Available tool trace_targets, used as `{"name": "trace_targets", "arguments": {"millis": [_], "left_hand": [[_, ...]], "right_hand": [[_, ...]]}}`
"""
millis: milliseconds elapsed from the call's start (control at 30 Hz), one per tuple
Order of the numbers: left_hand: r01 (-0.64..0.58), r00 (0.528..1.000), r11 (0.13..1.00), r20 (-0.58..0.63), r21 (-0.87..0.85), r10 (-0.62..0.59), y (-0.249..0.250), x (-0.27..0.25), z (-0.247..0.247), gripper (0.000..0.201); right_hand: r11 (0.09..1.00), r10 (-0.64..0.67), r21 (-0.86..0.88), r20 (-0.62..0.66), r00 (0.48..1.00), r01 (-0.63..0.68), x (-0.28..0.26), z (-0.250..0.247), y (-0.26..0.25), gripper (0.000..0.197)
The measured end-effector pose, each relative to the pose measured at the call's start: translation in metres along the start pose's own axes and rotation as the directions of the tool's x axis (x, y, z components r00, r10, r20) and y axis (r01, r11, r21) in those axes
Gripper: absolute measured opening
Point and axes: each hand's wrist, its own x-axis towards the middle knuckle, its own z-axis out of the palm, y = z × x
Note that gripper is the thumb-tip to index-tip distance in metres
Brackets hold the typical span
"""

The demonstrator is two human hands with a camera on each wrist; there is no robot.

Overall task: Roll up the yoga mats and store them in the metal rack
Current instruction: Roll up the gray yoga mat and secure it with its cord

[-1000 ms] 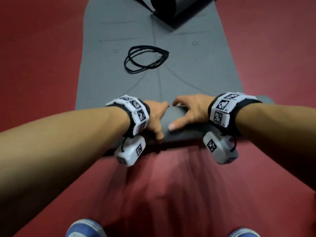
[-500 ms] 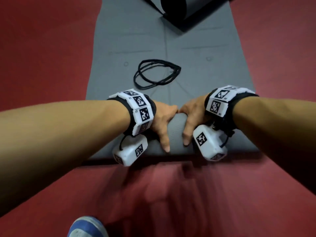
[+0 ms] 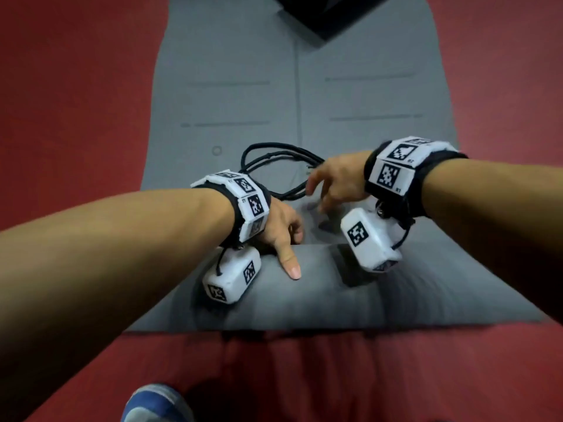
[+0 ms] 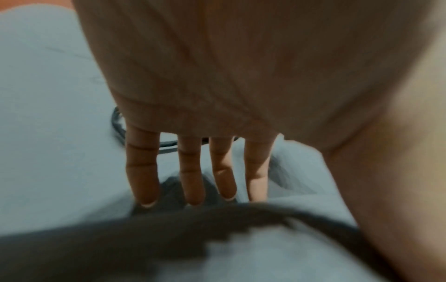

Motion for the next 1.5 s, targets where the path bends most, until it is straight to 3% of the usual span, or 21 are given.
{"name": "trace_targets", "arguments": {"millis": [67, 100, 267, 367, 567, 767, 834, 900, 967, 1034, 1167, 1234, 1367, 1434, 1501], "left_hand": [[-0.034, 0.999, 0.998, -0.033, -0.059, 0.032, -0.006, -0.001, 0.001, 0.054], [-0.061, 0.998, 0.995, -0.033, -0.079, 0.058, -0.007, -0.001, 0.002, 0.051], [-0.197, 0.976, 0.974, -0.112, -0.109, 0.185, -0.012, -0.006, 0.005, 0.050], [-0.271, 0.956, 0.958, -0.139, -0.097, 0.257, -0.014, -0.009, 0.012, 0.042], [-0.420, 0.888, 0.903, -0.165, 0.090, 0.429, 0.002, -0.018, -0.001, 0.038], [-0.236, 0.935, 0.840, -0.121, 0.488, 0.332, 0.040, -0.030, -0.005, 0.029], [-0.124, 0.944, 0.810, -0.182, 0.574, 0.274, 0.059, -0.031, 0.010, 0.028], [0.038, 0.926, 0.832, -0.332, 0.554, 0.178, 0.073, -0.031, 0.032, 0.030], [0.125, 0.903, 0.880, -0.421, 0.459, 0.091, 0.076, -0.032, 0.049, 0.031], [0.131, 0.899, 0.892, -0.431, 0.433, 0.077, 0.083, -0.038, 0.061, 0.031], [0.166, 0.934, 0.868, -0.357, 0.468, 0.013, 0.088, -0.051, 0.086, 0.081], [0.216, 0.927, 0.810, -0.375, 0.545, 0.005, 0.086, -0.052, 0.095, 0.089], [0.264, 0.871, 0.788, -0.488, 0.556, 0.052, 0.080, -0.043, 0.097, 0.056], [0.278, 0.851, 0.796, -0.522, 0.538, 0.055, 0.077, -0.038, 0.085, 0.051], [0.268, 0.862, 0.809, -0.506, 0.523, 0.041, 0.075, -0.033, 0.062, 0.055]], "right_hand": [[0.995, -0.052, -0.095, -0.307, 0.950, 0.023, 0.018, -0.011, -0.010, 0.040], [0.992, -0.060, -0.124, -0.341, 0.938, 0.018, 0.028, -0.010, -0.014, 0.040], [0.935, 0.012, -0.349, -0.135, 0.991, -0.059, 0.060, 0.010, -0.020, 0.044], [0.907, 0.080, -0.406, -0.088, 0.993, -0.109, 0.069, 0.017, -0.015, 0.032], [0.930, 0.077, -0.343, -0.172, 0.982, -0.133, 0.060, 0.013, 0.000, 0.029], [0.941, 0.193, -0.211, -0.309, 0.931, -0.265, 0.014, -0.004, 0.036, 0.028], [0.951, 0.214, -0.141, -0.341, 0.915, -0.275, 0.002, -0.005, 0.045, 0.025], [0.956, 0.225, -0.096, -0.363, 0.904, -0.277, -0.009, -0.005, 0.048, 0.021], [0.962, 0.218, -0.069, -0.386, 0.896, -0.263, -0.015, -0.009, 0.046, 0.019], [0.969, 0.199, -0.059, -0.383, 0.902, -0.238, -0.022, -0.012, 0.047, 0.017], [0.974, 0.173, -0.066, -0.389, 0.905, -0.214, -0.030, -0.017, 0.046, 0.012], [0.970, 0.171, -0.089, -0.413, 0.895, -0.226, -0.034, -0.019, 0.046, 0.013], [0.963, 0.173, -0.111, -0.449, 0.877, -0.247, -0.042, -0.021, 0.050, 0.012], [0.970, 0.166, -0.074, -0.484, 0.859, -0.230, -0.048, -0.020, 0.054, 0.015], [0.986, 0.163, 0.048, -0.506, 0.847, -0.161, -0.057, -0.021, 0.054, 0.010]]}}
